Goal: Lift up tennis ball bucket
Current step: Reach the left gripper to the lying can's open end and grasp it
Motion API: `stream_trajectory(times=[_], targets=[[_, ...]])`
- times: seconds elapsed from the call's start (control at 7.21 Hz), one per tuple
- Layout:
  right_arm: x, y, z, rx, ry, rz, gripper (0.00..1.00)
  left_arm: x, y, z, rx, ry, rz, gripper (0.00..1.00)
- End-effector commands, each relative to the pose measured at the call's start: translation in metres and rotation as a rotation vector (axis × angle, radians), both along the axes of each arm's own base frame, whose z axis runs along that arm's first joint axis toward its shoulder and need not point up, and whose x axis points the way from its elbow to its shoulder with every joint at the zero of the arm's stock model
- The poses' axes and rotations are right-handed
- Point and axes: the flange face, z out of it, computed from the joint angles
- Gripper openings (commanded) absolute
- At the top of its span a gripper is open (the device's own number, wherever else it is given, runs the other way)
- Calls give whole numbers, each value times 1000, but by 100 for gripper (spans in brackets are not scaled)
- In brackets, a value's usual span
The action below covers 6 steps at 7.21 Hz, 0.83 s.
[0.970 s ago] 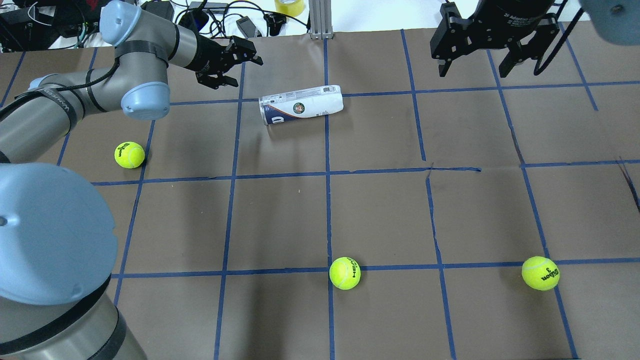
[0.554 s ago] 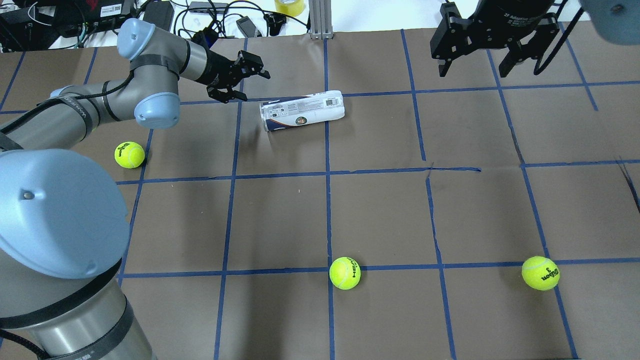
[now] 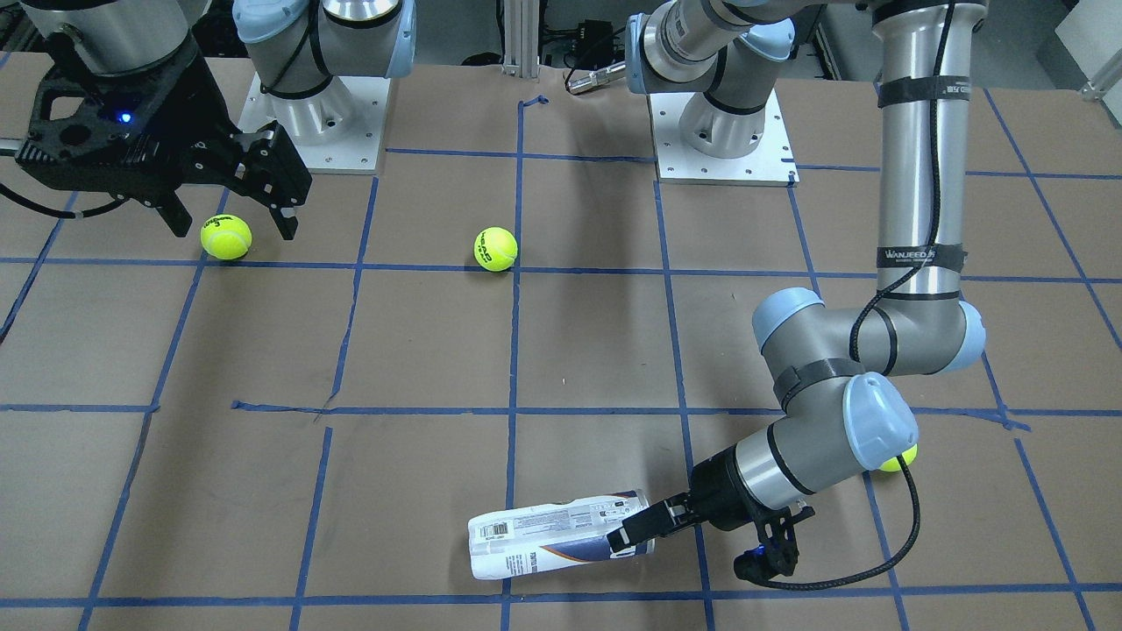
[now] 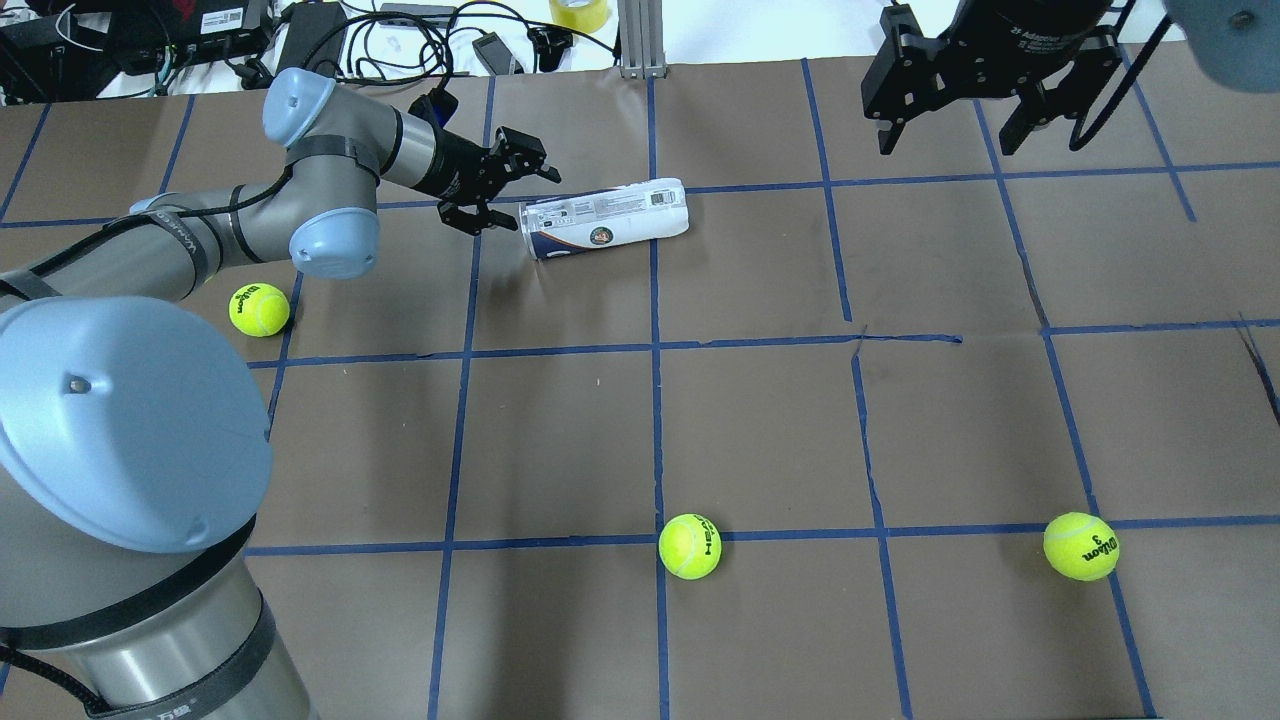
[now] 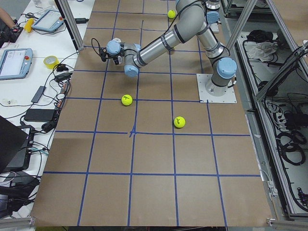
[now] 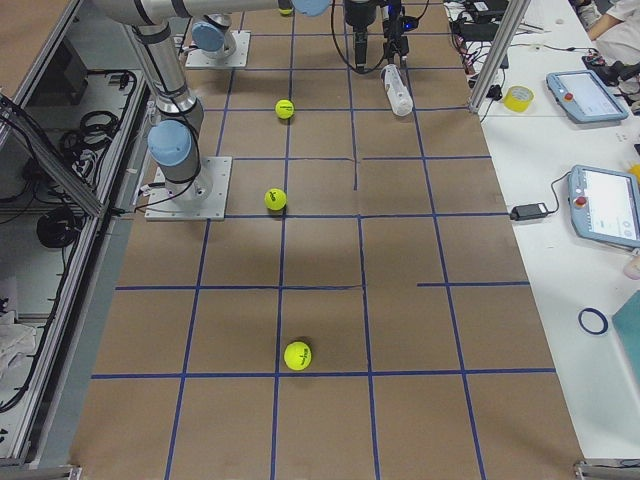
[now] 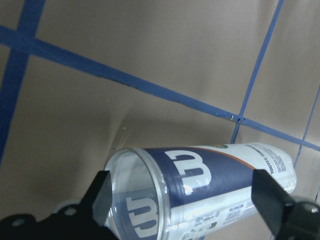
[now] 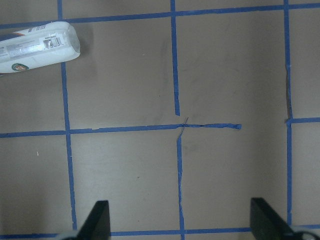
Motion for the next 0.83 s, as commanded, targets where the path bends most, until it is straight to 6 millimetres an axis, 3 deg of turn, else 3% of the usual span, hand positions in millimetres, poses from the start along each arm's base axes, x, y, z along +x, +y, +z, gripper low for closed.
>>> stream_trajectory(times=[0.0,0.14,0.28,0.69], targets=[[2,1,0,1,-1,4,100,-4,1,-5,19,11,3,95],[1,1,-1,3,-3,2,100,-4,1,-3,16,12,2,53],[1,2,-3,7,-3,2,100,-8,2,-1,20,69,-7,1],[0,2,-2,4,-1,2,100,-7,-2,17,31,82,31,0]])
